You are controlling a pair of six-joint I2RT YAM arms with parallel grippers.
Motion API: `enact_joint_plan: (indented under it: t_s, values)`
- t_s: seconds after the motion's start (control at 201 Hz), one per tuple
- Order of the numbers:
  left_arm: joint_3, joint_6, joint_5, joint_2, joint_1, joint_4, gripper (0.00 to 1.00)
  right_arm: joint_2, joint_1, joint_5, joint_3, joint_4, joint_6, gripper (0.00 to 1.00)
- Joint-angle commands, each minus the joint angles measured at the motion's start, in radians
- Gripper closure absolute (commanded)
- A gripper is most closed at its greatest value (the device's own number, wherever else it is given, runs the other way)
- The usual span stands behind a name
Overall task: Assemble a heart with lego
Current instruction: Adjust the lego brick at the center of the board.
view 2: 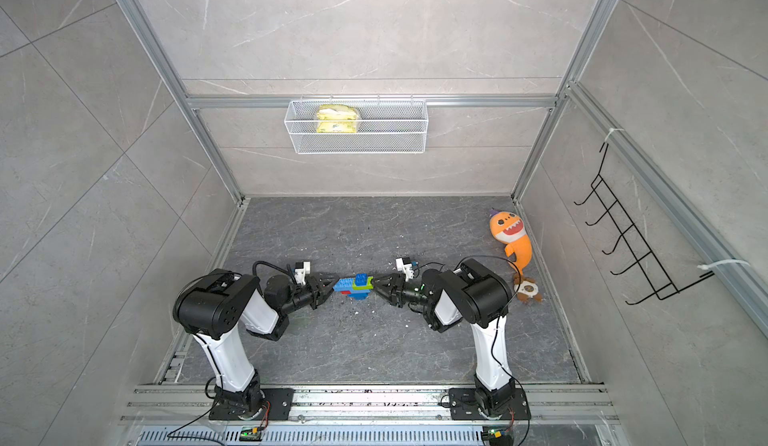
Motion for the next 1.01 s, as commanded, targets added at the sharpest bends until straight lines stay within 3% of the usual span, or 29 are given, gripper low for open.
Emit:
enact_joint_plan:
  t_s: [0.0, 0.488, 0.603, 0.683, 0.737, 0.772, 0.852, 0.937, 1.002]
  values:
    - [0.025, 0.007, 0.018, -0.014, -0.002, 0.045, 0.88, 0.004, -0.004, -0.009, -0.008, -0.083, -0.019, 0.57]
    - [0.032, 0.025, 0.043, -0.041, 0.018, 0.044, 0.89, -0.071, -0.084, -0.020, -0.023, -0.105, -0.009, 0.56]
    - [0.030, 0.024, 0.051, -0.057, 0.025, 0.044, 0.89, -0.116, -0.101, -0.022, -0.017, -0.208, -0.070, 0.56]
    - [0.029, 0.026, 0.062, -0.060, 0.030, 0.044, 0.90, -0.201, -0.109, -0.026, 0.003, -0.417, -0.193, 0.56]
    - [0.028, 0.027, 0.068, -0.059, 0.035, 0.043, 0.90, -0.289, -0.112, -0.001, 0.028, -0.670, -0.328, 0.56]
    - [0.031, 0.032, 0.077, -0.058, 0.037, 0.030, 0.91, -0.360, -0.112, 0.034, 0.058, -0.885, -0.481, 0.56]
    - [0.037, 0.058, 0.089, -0.071, 0.042, -0.030, 0.91, -0.507, -0.108, 0.189, 0.185, -1.437, -0.801, 0.53]
    - [0.049, 0.116, 0.096, -0.109, 0.042, -0.149, 0.92, -0.575, -0.110, 0.370, 0.295, -1.764, -1.008, 0.52]
    - [0.065, 0.182, 0.100, -0.155, 0.043, -0.277, 0.92, -0.561, -0.111, 0.431, 0.367, -1.918, -1.106, 0.52]
